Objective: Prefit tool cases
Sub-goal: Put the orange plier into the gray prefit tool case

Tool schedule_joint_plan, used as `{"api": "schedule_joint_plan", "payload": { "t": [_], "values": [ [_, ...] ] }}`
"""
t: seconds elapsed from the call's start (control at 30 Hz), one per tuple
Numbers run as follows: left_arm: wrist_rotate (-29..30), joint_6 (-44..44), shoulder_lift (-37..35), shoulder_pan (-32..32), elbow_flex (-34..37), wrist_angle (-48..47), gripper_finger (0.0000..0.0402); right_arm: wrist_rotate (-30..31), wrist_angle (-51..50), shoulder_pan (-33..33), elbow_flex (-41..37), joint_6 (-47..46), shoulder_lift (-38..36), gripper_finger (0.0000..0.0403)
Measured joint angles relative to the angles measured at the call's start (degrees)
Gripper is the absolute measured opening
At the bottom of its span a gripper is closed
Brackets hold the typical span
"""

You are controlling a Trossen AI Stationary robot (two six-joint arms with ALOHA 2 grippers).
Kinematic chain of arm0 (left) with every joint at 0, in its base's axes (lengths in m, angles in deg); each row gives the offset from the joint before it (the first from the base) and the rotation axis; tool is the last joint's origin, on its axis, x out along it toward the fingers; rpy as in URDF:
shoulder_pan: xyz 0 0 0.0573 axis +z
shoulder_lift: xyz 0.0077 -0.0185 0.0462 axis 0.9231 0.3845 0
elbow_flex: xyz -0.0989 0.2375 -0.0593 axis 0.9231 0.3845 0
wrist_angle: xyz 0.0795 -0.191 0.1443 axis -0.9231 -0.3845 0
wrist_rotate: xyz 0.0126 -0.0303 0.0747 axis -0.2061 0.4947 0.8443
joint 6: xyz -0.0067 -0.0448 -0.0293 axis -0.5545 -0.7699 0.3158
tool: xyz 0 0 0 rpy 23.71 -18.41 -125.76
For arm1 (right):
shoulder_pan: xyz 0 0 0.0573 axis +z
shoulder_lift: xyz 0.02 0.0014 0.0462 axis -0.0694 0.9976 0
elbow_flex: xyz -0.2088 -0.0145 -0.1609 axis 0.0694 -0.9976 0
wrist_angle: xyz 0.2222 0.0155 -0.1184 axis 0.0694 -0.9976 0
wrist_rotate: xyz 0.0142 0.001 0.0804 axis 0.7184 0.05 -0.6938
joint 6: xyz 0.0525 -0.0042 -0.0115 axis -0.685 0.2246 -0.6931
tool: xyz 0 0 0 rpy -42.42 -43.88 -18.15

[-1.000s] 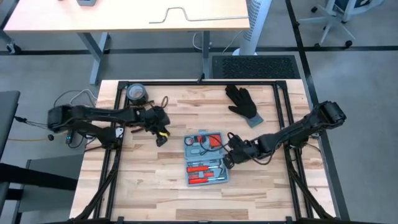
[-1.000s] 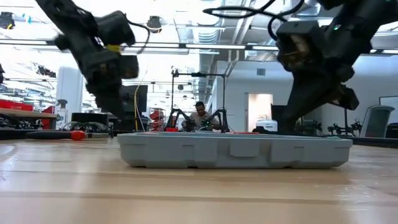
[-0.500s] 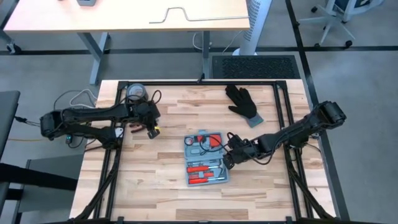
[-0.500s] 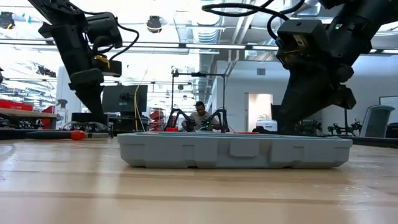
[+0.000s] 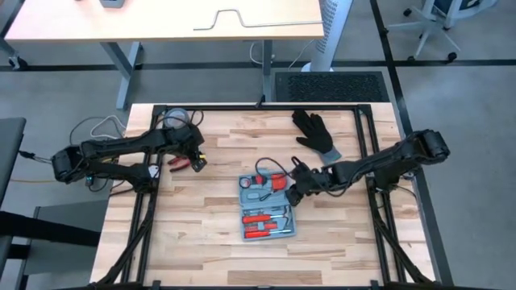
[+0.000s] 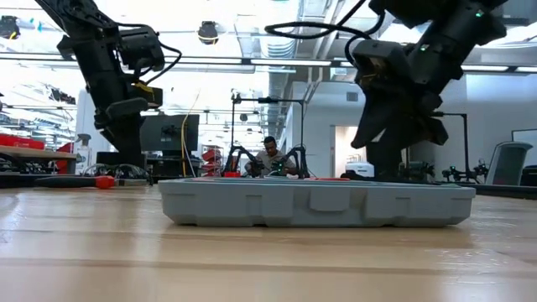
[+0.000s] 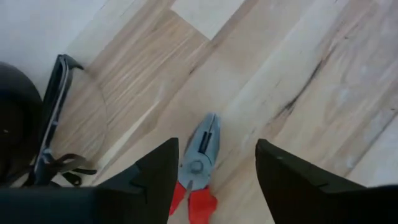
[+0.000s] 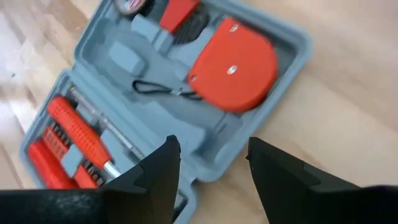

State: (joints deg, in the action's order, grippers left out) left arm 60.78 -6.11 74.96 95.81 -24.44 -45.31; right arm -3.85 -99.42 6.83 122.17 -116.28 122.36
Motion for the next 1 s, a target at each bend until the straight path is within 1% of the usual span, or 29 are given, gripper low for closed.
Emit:
{"api": "schedule_joint_plan", "payload": {
  "t": [0.1, 0.2, 0.37, 0.5, 0.63, 0.7, 0.77, 0.83, 0.93, 1.0],
  "values": [
    [-0.22, 1.79, 0.53, 0.78, -0.03, 0.48, 0.0203, -0.05, -2.08, -1.09, 0.0, 0.97, -1.6, 0.0196],
    [-0.66, 2.75, 2.93, 1.59, -0.07, 0.4, 0.0204, 0.49, -5.15, -1.37, 0.02, 1.05, -3.67, 0.0196],
    [-2.52, 2.46, 11.38, 2.94, -0.42, 0.77, 0.0204, 4.07, -10.01, 0.24, 0.02, -0.32, -6.81, 0.0196],
    [-3.06, 4.96, 18.18, 3.49, -3.95, -0.87, 0.0204, 4.96, -11.71, 1.66, 0.0, -2.17, -7.95, 0.0196],
    [-3.81, 9.05, 21.65, 4.01, -8.13, -4.99, 0.0204, 5.39, -12.91, 2.9, 0.0, -4.05, -8.36, 0.0196],
    [-3.79, 11.58, 21.87, 4.22, -10.28, -7.79, 0.0204, 5.96, -13.8, 3.74, 0.0, -5.28, -8.38, 0.0196],
    [-4.05, 12.19, 21.17, 4.72, -12.52, -11.13, 0.0204, 6.57, -15.04, 4.66, 0.0, -6.5, -8.38, 0.0196],
    [-6.0, 13.19, 19.51, 5.54, -13.93, -12.99, 0.0204, 7.66, -15.88, 5.55, 0.0, -7.68, -8.38, 0.0196],
    [-7.05, 13.46, 16.08, 6.65, -14.73, -14.08, 0.0204, 9.11, -17.01, 6.72, 0.0, -9.1, -8.38, 0.0195],
    [-7.18, 14.31, 13.99, 7.77, -14.41, -16.43, 0.0204, 9.37, -16.92, 6.88, 0.0, -9.41, -8.4, 0.0195]
  ]
}}
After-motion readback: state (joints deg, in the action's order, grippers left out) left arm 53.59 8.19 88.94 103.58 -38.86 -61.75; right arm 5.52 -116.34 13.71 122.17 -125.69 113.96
